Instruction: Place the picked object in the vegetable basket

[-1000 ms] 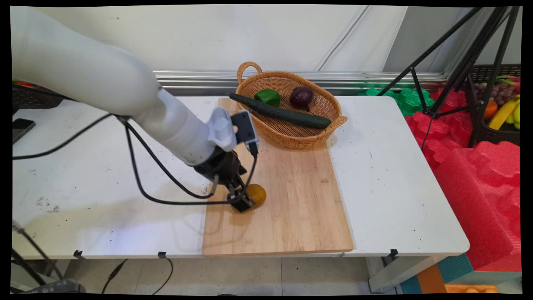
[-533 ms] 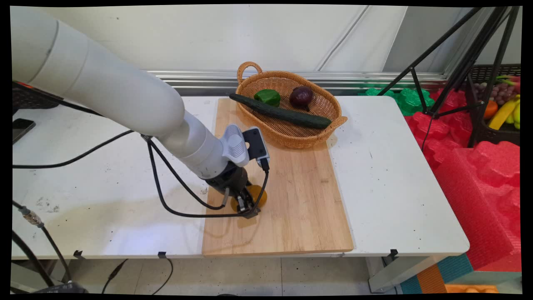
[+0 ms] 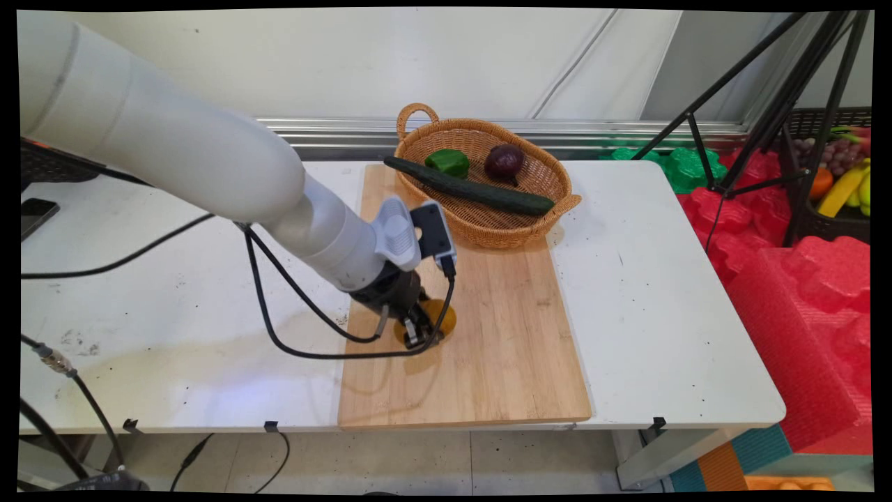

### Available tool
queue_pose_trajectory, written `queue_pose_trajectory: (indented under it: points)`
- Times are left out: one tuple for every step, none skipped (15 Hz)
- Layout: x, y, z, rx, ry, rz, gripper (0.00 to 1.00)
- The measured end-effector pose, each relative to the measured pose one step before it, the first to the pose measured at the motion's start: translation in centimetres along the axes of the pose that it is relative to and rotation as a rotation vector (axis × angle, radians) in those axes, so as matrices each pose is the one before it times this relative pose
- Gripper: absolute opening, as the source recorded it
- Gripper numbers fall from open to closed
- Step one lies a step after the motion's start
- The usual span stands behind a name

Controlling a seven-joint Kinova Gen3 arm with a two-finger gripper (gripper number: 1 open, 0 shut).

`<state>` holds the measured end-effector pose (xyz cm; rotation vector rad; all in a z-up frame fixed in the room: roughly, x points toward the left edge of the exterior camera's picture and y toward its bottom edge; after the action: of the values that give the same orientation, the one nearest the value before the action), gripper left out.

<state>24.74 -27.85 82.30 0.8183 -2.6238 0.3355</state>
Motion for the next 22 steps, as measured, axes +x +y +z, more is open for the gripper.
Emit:
queue_pose_trajectory:
  points:
    - [0.26, -0.064, -0.617, 0.00317, 0.01169, 0.00716, 0.0]
    - [0.25, -0.086, -0.571, 0.00448, 0.01113, 0.00477, 0.0]
    - [0.515, -0.172, -1.089, 0.00991, 0.02222, 0.00999, 0.0]
    - [0.574, -0.207, -0.938, 0.00992, 0.02128, 0.0087, 0.0]
    - [0.893, -0.38, -1.203, 0.01466, 0.02981, 0.0102, 0.0]
    - [0.72, -0.382, -0.807, 0.01277, 0.02261, 0.00455, 0.0]
    - [0.539, -0.304, -0.499, 0.00937, 0.01603, 0.00265, 0.0]
    - [0.843, -0.535, -0.686, 0.01614, 0.02487, 0.00192, 0.0]
    - [0.576, -0.401, -0.378, 0.0115, 0.01545, 0.0007, 0.0]
    - [0.883, -0.682, -0.473, 0.01934, 0.02356, 0.00017, 0.0]
    - [1.007, -0.847, -0.373, 0.02283, 0.02464, -0.0017, 0.0]
    - [0.932, -0.908, -0.109, 0.0234, 0.0198, -0.00434, 0.0]
    - [0.678, -0.759, 0.125, 0.01943, 0.01151, -0.0041, 0.0]
    - [0.601, -0.729, 0.327, 0.01746, 0.00716, -0.00371, 0.0]
    - [0.654, -0.884, 0.69, 0.01898, 0.00206, -0.00166, 0.0]
    - [0.395, -0.618, 0.716, 0.01108, -0.00195, 0.00018, 0.0]
    - [0.214, -0.38, 0.552, 0.00527, -0.00289, -0.00004, 0.0]
    - [0.257, -0.554, 0.92, 0.00714, -0.00667, 0.00013, 0.0]
    - [0.135, -0.338, 0.659, 0.00353, -0.00548, -0.00009, 0.0]
    - [0.135, -0.389, 0.901, 0.00303, -0.00848, 0.0002, 0.0]
    - [0.071, -0.365, 0.901, 0.00202, -0.00973, -0.00078, 0.0]
    - [-0.007, -0.332, 0.917, 0.00043, -0.01156, -0.00075, 0.0]
